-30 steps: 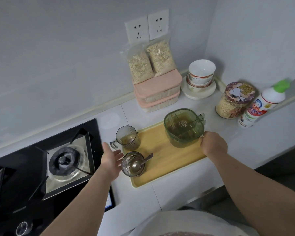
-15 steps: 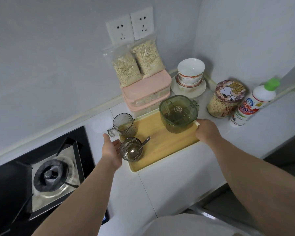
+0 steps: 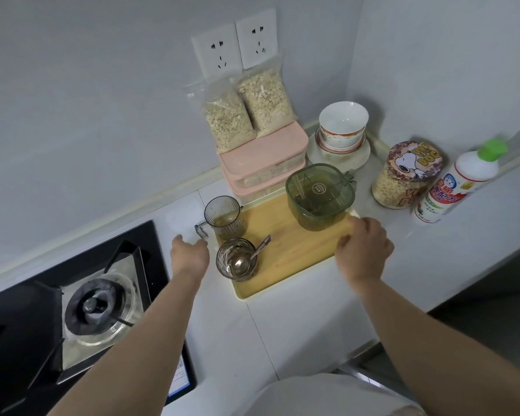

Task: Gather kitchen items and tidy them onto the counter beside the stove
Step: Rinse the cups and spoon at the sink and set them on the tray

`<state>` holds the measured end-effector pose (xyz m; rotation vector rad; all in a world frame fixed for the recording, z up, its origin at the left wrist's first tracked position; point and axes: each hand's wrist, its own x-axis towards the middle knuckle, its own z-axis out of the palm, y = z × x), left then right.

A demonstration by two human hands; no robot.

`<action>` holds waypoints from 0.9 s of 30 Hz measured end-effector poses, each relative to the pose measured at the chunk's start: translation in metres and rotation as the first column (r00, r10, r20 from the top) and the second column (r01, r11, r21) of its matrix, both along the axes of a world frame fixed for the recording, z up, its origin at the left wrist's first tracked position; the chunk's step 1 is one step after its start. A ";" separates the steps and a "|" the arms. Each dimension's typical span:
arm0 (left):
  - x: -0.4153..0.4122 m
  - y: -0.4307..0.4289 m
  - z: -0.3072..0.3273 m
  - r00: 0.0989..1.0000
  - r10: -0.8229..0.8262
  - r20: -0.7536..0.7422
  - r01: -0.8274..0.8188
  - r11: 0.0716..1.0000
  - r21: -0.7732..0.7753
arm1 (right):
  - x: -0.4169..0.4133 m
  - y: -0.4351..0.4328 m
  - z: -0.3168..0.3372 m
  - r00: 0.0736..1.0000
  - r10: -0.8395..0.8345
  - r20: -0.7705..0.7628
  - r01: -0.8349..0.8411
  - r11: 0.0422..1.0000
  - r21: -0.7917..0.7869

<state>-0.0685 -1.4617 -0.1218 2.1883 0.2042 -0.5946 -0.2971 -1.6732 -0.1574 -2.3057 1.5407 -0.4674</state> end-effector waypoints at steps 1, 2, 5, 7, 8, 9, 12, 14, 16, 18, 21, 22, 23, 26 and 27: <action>0.002 -0.001 0.005 0.991 -0.086 0.101 0.080 0.995 0.064 | 0.001 0.016 -0.001 0.998 0.053 0.036 -0.053 0.999 -0.014; 0.006 -0.002 0.008 0.969 -0.181 0.169 0.162 0.979 0.120 | 0.004 0.030 -0.003 0.988 0.136 0.067 -0.136 0.991 0.005; 0.020 -0.003 0.015 0.882 -0.424 0.207 0.370 0.894 0.255 | 0.021 0.067 0.000 0.901 0.366 0.232 -0.427 0.842 0.329; 0.024 -0.002 0.014 0.828 -0.526 0.192 0.453 0.831 0.322 | 0.035 0.086 0.004 0.850 0.400 0.342 -0.526 0.655 0.543; 0.026 -0.001 0.012 0.817 -0.544 0.195 0.467 0.820 0.331 | 0.042 0.094 0.006 0.841 0.382 0.383 -0.541 0.590 0.600; 0.027 -0.002 0.010 0.817 -0.539 0.204 0.465 0.826 0.318 | 0.050 0.100 0.007 0.832 0.354 0.426 -0.554 0.546 0.628; 0.026 -0.001 0.005 0.827 -0.506 0.244 0.443 0.855 0.271 | 0.067 0.108 0.010 0.805 0.277 0.525 -0.590 0.467 0.659; 0.024 0.003 0.004 0.831 -0.479 0.282 0.421 0.873 0.245 | 0.077 0.110 0.007 0.815 0.258 0.519 -0.576 0.458 0.677; 0.020 0.008 0.007 0.845 -0.422 0.329 0.374 0.905 0.201 | 0.083 0.111 0.003 0.825 0.246 0.509 -0.560 0.480 0.676; 0.015 0.016 0.016 0.868 -0.333 0.369 0.302 0.943 0.141 | 0.086 0.112 0.001 0.820 0.265 0.507 -0.567 0.492 0.661; 0.009 0.030 0.035 0.886 -0.203 0.416 0.198 0.979 0.055 | 0.094 0.109 -0.002 0.801 0.312 0.511 -0.594 0.527 0.608; 0.008 0.036 0.041 0.882 -0.179 0.436 0.178 0.983 0.042 | 0.099 0.107 -0.002 0.798 0.313 0.515 -0.596 0.537 0.597; 0.008 0.043 0.046 0.878 -0.159 0.453 0.162 0.986 0.032 | 0.104 0.105 -0.002 0.796 0.313 0.519 -0.598 0.542 0.590; 0.005 0.066 0.056 0.867 -0.116 0.484 0.118 0.993 0.028 | 0.126 0.097 -0.001 0.777 0.331 0.536 -0.621 0.543 0.565; 0.004 0.073 0.060 0.865 -0.113 0.490 0.108 0.993 0.038 | 0.136 0.094 -0.002 0.781 0.333 0.528 -0.617 0.545 0.568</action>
